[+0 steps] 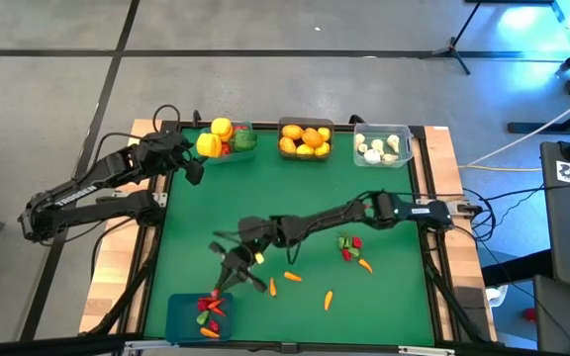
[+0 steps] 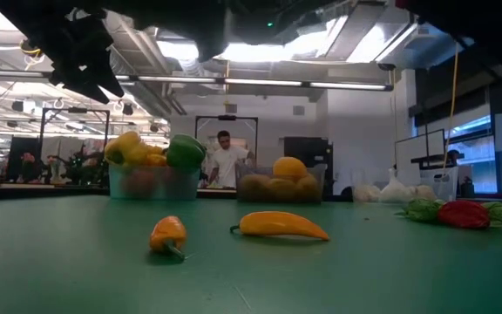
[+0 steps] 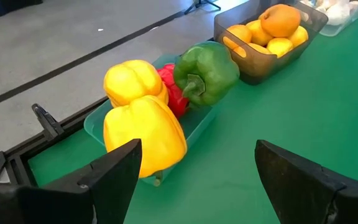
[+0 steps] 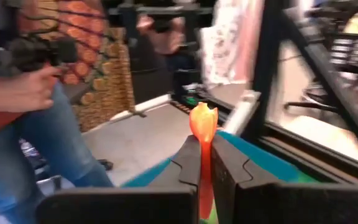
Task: Sort produce into baskets
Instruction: Put the orange chili into the dark blue bin
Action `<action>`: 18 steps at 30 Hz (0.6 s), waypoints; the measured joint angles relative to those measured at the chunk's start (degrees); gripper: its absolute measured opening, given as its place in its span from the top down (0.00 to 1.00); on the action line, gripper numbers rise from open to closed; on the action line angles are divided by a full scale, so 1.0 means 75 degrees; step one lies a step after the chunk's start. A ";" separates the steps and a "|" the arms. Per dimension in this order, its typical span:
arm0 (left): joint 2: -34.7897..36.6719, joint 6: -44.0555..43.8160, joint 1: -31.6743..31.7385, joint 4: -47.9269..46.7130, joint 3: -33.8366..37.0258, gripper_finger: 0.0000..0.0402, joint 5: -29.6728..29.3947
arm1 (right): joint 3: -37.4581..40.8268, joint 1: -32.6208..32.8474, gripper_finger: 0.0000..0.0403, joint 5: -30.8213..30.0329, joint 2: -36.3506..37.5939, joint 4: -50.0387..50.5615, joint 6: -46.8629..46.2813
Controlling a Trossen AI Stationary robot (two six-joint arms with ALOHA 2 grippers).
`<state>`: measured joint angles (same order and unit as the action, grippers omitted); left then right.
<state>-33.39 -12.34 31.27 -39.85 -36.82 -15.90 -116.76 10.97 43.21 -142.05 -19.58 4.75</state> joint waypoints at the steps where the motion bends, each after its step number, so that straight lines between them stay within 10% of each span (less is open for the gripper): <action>1: -0.0002 -0.0022 0.0000 0.0003 0.0000 0.23 -0.0003 | -0.0166 0.0083 0.97 0.0050 -0.0136 0.0021 -0.0002; 18: 0.0000 -0.0174 0.0000 -0.0006 0.0000 0.23 -0.0003 | -0.0946 0.0338 0.96 -0.0071 -0.0825 0.0018 0.0050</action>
<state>-33.39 -13.65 31.27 -39.90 -36.82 -15.92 -123.85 13.50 42.68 -148.24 -19.44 5.13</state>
